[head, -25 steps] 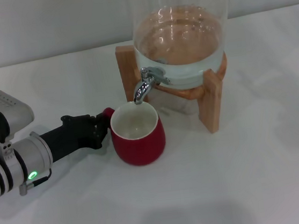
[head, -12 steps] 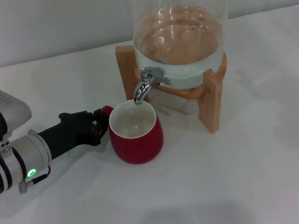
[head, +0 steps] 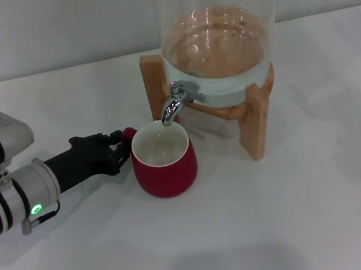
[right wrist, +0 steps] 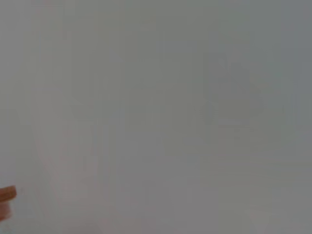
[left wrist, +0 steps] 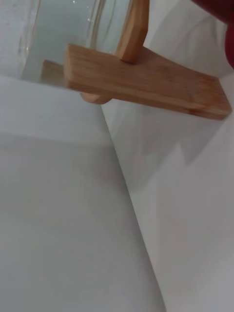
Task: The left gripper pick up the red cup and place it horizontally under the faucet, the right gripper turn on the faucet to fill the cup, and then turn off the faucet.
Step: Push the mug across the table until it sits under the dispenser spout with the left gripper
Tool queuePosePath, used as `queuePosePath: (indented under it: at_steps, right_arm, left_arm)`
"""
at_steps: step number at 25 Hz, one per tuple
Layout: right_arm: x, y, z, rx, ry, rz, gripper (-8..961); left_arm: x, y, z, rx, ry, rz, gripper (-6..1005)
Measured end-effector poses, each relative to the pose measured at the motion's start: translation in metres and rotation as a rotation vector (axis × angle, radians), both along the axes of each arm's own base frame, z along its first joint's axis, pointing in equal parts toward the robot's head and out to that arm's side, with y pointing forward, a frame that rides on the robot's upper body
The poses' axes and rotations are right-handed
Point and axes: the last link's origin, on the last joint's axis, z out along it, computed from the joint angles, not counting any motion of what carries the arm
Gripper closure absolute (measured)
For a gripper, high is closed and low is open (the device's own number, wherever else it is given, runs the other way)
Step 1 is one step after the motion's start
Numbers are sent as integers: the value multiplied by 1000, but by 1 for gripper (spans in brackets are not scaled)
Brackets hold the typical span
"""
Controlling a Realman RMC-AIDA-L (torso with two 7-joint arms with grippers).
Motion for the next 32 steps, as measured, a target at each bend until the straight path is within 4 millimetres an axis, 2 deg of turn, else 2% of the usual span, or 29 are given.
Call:
queuePosePath:
  at_steps: [4, 11, 17, 28, 31, 32]
  right_arm:
    - [1, -2, 1, 3, 1, -3, 233]
    - [1, -3, 2, 11, 5, -3, 233]
    - [0, -1, 2, 12, 5, 2, 232]
    - [3, -6, 2, 10, 5, -8, 233]
    - [3, -6, 2, 10, 5, -7, 233]
    - [3, -6, 2, 10, 5, -7, 233]
  left_arm:
    - [-8, -1, 10, 7, -31, 38, 728]
    - [-22, -13, 43, 49, -130, 40, 726]
    - [-25, -14, 45, 40, -139, 67, 724]
    - [-26, -21, 48, 38, -154, 47, 594]
    - [-29, -26, 56, 52, -167, 26, 421]
    - [-30, -28, 60, 68, -181, 27, 421]
